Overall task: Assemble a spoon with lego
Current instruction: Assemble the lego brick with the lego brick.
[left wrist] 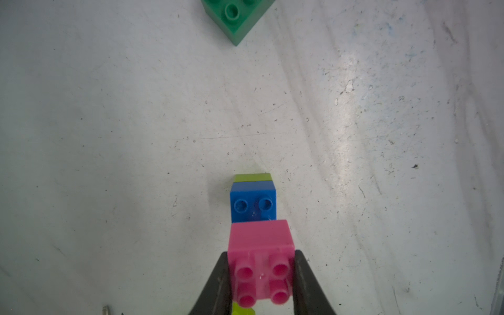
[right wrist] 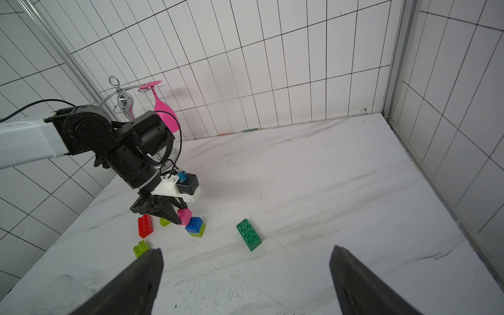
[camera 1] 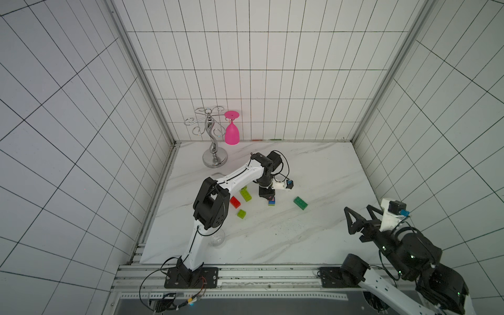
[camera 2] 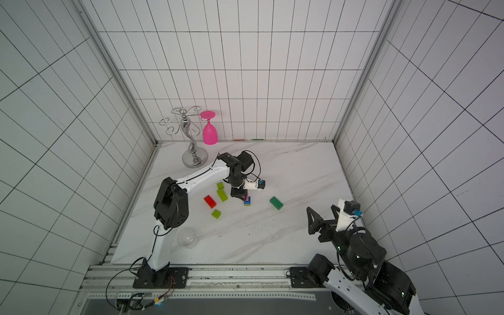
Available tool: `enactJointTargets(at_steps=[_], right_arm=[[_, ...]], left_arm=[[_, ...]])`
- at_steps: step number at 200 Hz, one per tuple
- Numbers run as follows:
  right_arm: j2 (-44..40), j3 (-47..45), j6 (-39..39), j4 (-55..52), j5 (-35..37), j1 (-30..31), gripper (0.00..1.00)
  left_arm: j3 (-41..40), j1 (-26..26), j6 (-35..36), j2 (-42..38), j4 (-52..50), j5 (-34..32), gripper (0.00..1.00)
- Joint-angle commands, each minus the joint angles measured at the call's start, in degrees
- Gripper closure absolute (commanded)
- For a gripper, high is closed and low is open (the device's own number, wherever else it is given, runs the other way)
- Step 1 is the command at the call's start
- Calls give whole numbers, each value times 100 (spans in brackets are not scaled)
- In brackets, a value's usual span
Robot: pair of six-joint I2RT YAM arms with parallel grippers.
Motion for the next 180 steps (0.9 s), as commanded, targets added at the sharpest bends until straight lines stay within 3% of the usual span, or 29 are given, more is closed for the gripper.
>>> enactJointTargets(at_steps=[1, 180], right_arm=[[-127, -116, -40, 54, 158, 95, 1], [-236, -89, -3, -9, 391, 371, 1]], left_arm=[[309, -99, 135, 307, -193, -109, 81], [545, -508, -67, 1232, -399, -1039, 81]])
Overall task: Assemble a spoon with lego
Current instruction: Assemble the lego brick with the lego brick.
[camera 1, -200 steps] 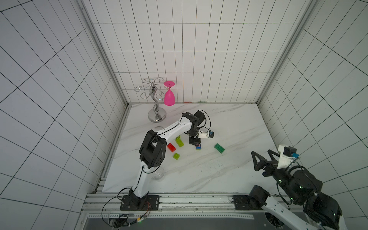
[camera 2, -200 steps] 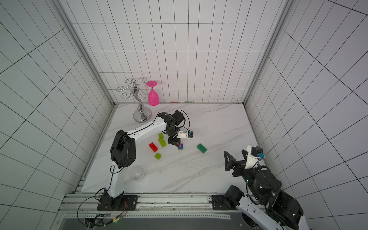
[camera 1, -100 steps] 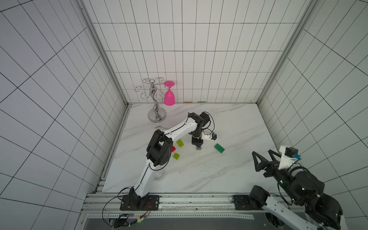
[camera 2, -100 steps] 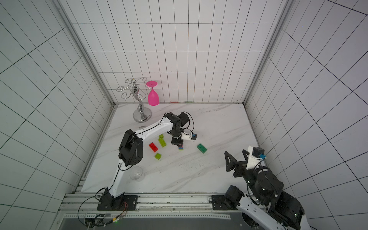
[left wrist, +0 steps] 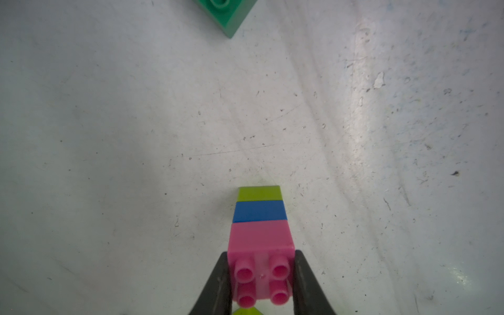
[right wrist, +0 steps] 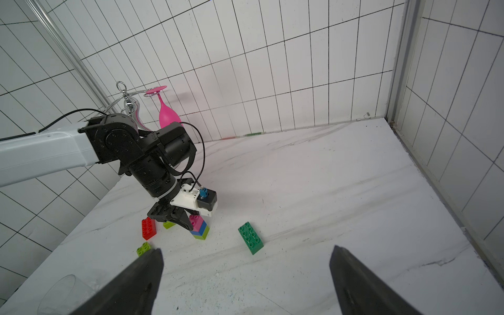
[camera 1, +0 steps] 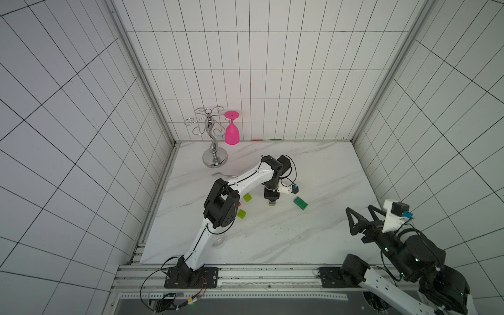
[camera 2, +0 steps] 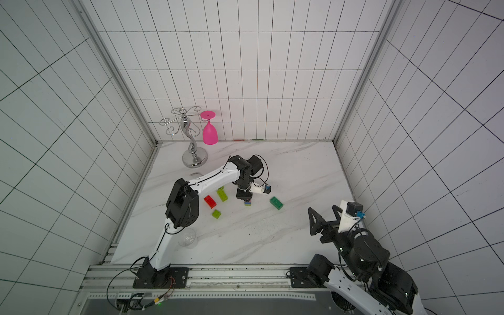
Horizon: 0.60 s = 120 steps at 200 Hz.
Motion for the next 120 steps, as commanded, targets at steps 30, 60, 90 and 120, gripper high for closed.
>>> enactJointTargets(at_steps=[30, 60, 90, 120], right_arm=[[-121, -84, 8, -10, 208, 115, 1], [-147, -85, 11, -22, 237, 142, 1], [-144, -89, 13, -21, 247, 162, 1], [-149, -89, 20, -28, 257, 177, 1]], left_arm=[[-158, -137, -83, 725, -109, -325, 81], [-133, -133, -159, 837, -85, -275, 81], [95, -102, -298, 794, -74, -165, 66], [243, -45, -404, 656, -23, -78, 47]])
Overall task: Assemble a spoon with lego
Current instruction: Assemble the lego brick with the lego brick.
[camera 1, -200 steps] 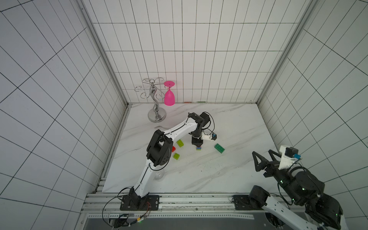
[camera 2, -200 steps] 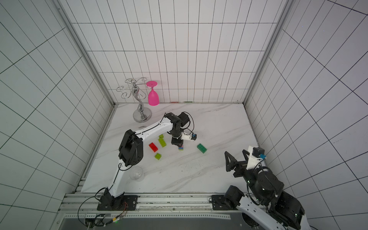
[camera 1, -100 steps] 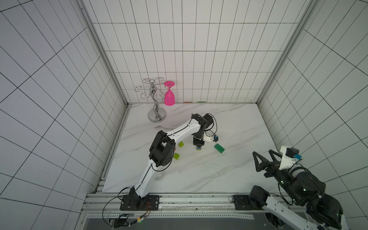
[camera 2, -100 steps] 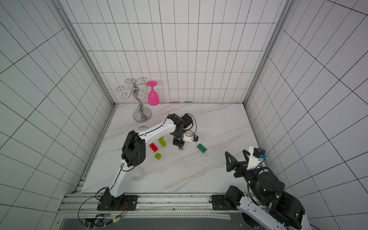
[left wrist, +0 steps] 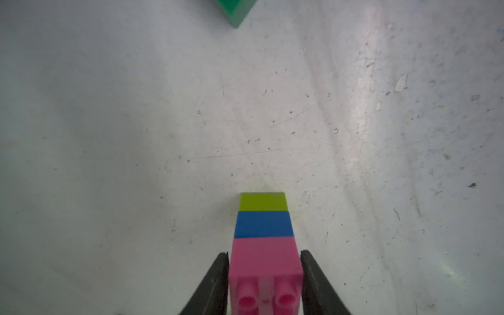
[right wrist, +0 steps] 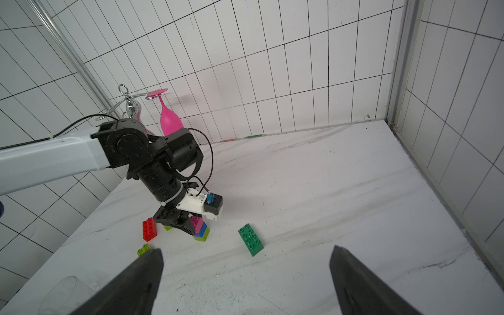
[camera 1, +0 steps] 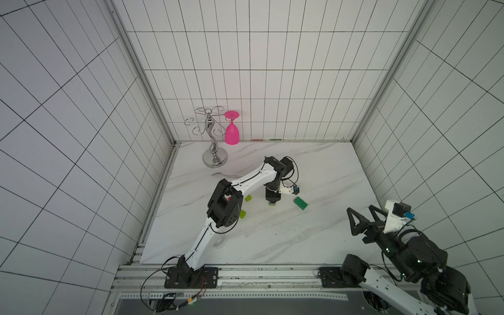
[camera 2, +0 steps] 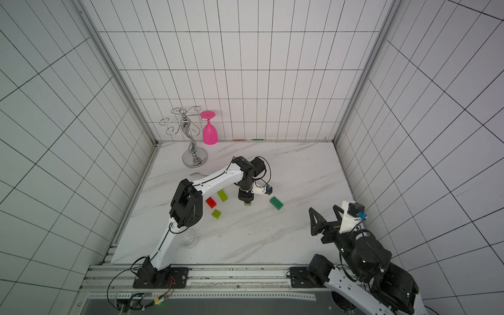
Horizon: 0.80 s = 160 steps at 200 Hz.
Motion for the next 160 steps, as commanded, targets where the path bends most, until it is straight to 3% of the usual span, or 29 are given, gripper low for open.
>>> enactJointTargets(at_steps=[1, 23, 31, 38, 41, 94, 119, 142, 160], right_arm=[[-72, -85, 17, -21, 142, 61, 1], [-71, -89, 17, -24, 149, 66, 1], [-64, -87, 23, -25, 159, 77, 1], [-63, -91, 26, -24, 163, 77, 1], [-65, -95, 26, -26, 164, 79, 1], [-11, -81, 44, -52, 237, 131, 1], [89, -74, 51, -80, 289, 157, 1], [306, -67, 36, -109, 292, 210, 1], [615, -63, -15, -135, 274, 246, 0]], left_arm=[[-37, 25, -169, 259, 124, 106, 46], [27, 62, -284, 71, 285, 161, 37], [30, 71, -321, -37, 359, 191, 25], [23, 71, -356, -140, 437, 218, 5], [24, 71, -363, -191, 468, 239, 2], [-168, 96, -422, -967, 547, 546, 2], [-621, 162, -819, -1724, 682, 924, 2], [-1761, 262, -1914, -3080, 1784, 1151, 2], [-3086, 273, -3247, -4459, 3179, 794, 2]])
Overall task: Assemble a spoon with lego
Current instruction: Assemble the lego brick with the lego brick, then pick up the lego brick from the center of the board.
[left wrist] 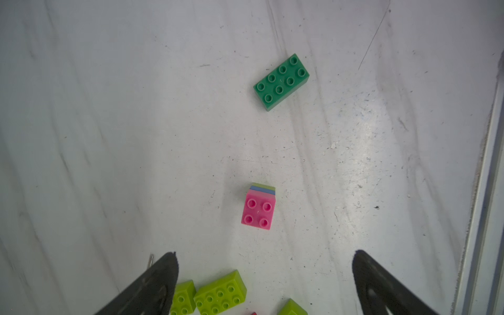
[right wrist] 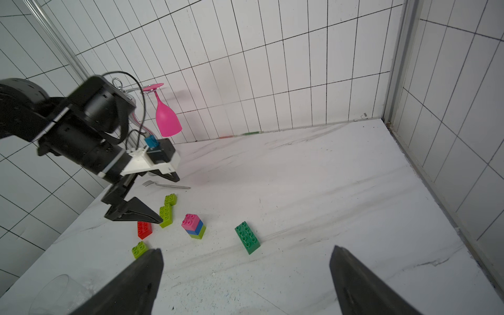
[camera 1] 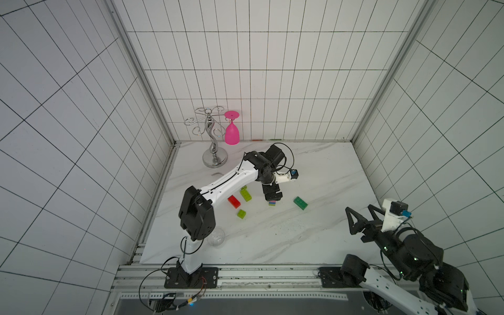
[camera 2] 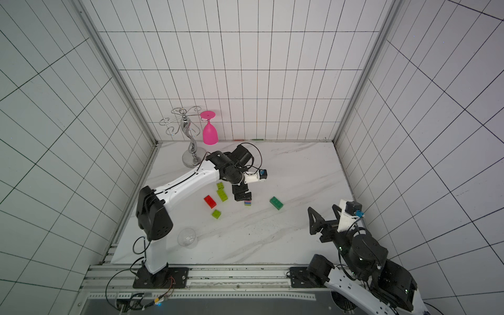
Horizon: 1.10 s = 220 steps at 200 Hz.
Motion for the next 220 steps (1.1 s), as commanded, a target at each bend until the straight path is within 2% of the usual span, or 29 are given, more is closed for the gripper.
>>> enactJointTargets(at_steps=[1, 11, 28, 65, 84, 105, 133, 157, 173, 203, 220], right_arm=[[392, -67, -51, -87, 90, 80, 0], [628, -54, -149, -109, -2, 88, 0], [1113, -63, -301, -108, -223, 97, 1], [2516, 65, -527, -136, -829, 84, 1], [3142, 163, -590, -109, -985, -42, 1], [3923, 314, -815, -44, -1414, -354, 1], [5088, 786, -1399, 51, -2116, -511, 1], [5970, 1208, -2073, 293, -2170, -766, 0], [6490, 1435, -2768, 353, -2461, -1132, 5], [7484, 1999, -3434, 193, -2972, -1877, 9], [8102, 2294, -3763, 148, -3485, -2178, 17]], left_arm=[[-1224, 57, -1854, -1587, 1821, -81, 2], [-1933, 72, -2569, -2366, 2420, -446, 2], [-3107, 122, -3382, -3696, 3102, -977, 1], [-4737, 268, -4502, -6396, 2848, -1799, 1], [-5353, 272, -4812, -7586, 2690, -2030, 1], [-5872, 268, -4737, -8596, 2660, -1982, 2], [-6362, 268, -4915, -9460, 2748, -1985, 1], [-6463, 273, -4765, -9759, 2894, -1757, 1], [-6464, 277, -4632, -9749, 2857, -1775, 1], [-6462, 272, -4588, -9776, 2797, -1661, 1], [-6507, 268, -4587, -9978, 2841, -1618, 1]])
